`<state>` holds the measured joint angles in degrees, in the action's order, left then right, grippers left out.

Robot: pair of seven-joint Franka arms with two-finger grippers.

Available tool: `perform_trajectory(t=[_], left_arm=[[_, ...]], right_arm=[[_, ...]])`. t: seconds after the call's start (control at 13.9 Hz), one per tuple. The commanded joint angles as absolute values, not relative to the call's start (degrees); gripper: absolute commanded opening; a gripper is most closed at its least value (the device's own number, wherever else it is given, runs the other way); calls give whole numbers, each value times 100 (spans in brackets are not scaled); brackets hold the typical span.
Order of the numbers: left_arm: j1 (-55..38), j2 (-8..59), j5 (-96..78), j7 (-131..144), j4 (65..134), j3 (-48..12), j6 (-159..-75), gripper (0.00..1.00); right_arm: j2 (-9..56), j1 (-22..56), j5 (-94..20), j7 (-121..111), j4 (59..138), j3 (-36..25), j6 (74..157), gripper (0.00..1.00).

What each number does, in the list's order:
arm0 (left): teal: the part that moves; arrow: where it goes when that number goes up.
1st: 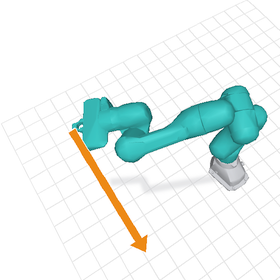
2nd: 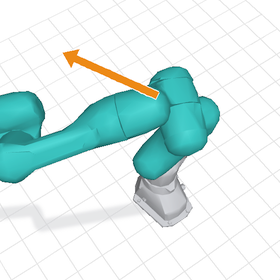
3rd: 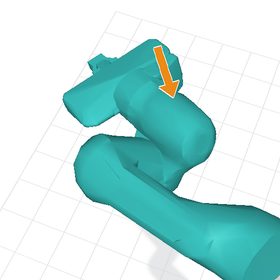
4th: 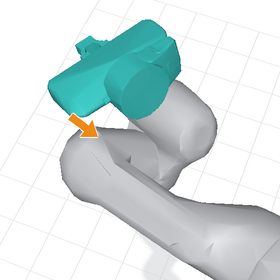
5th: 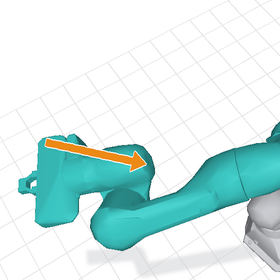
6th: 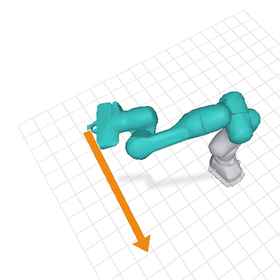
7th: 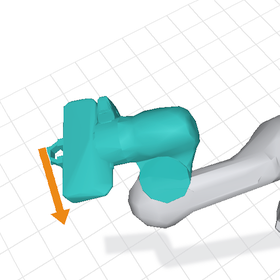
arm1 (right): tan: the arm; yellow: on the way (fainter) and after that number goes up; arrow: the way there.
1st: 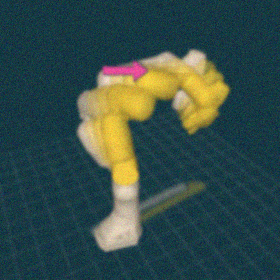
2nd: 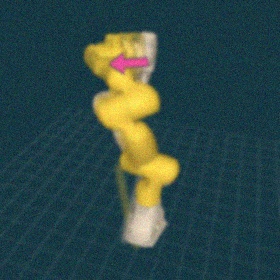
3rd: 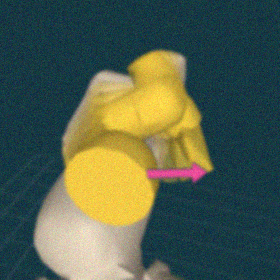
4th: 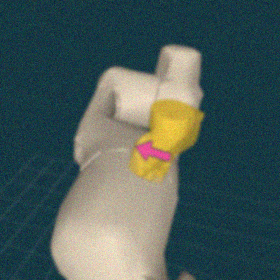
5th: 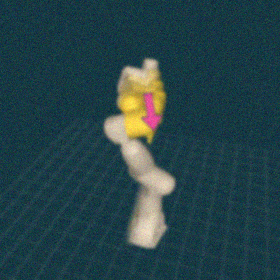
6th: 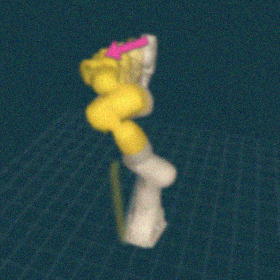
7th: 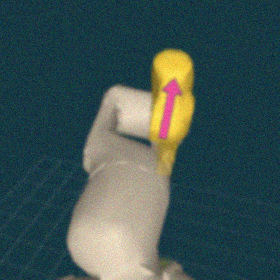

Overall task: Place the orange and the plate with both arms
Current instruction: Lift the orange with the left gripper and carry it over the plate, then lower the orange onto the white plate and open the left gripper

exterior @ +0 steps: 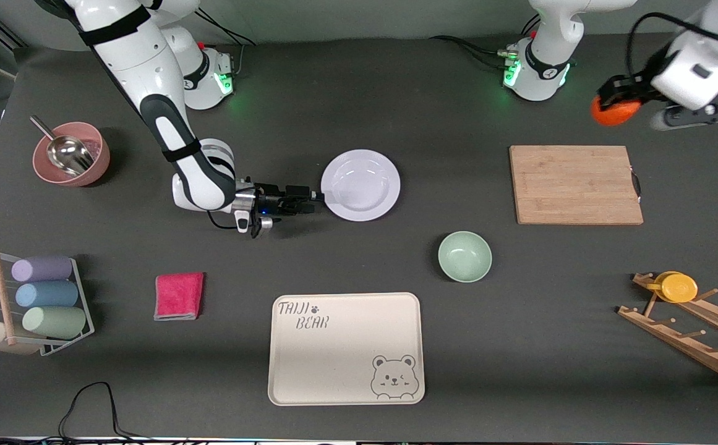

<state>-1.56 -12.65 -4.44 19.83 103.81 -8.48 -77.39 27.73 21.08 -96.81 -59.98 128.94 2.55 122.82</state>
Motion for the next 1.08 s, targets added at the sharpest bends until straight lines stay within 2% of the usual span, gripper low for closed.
perform_trajectory(t=[0.0, 0.22, 0.43, 1.01], left_arm=[[-220, -924, -668, 3659, 10257, -1807, -8198, 0], [-377, -275, -677, 5522, 10248, -2862, -9076, 0], [-693, 490, -572, 6992, 10248, -3462, -10104, 0], [-1880, 2125, 421, 9086, 10257, -3463, -11907, 0]], right_arm=[[2628, 2136, -9870, -6135, 12990, 255, 12331, 100], [2628, 2136, -9870, -6135, 12990, 255, 12322, 100], [2628, 2136, -9870, -6135, 12990, 255, 12322, 100], [2646, 2127, -9879, -6152, 13008, 264, 12322, 100]])
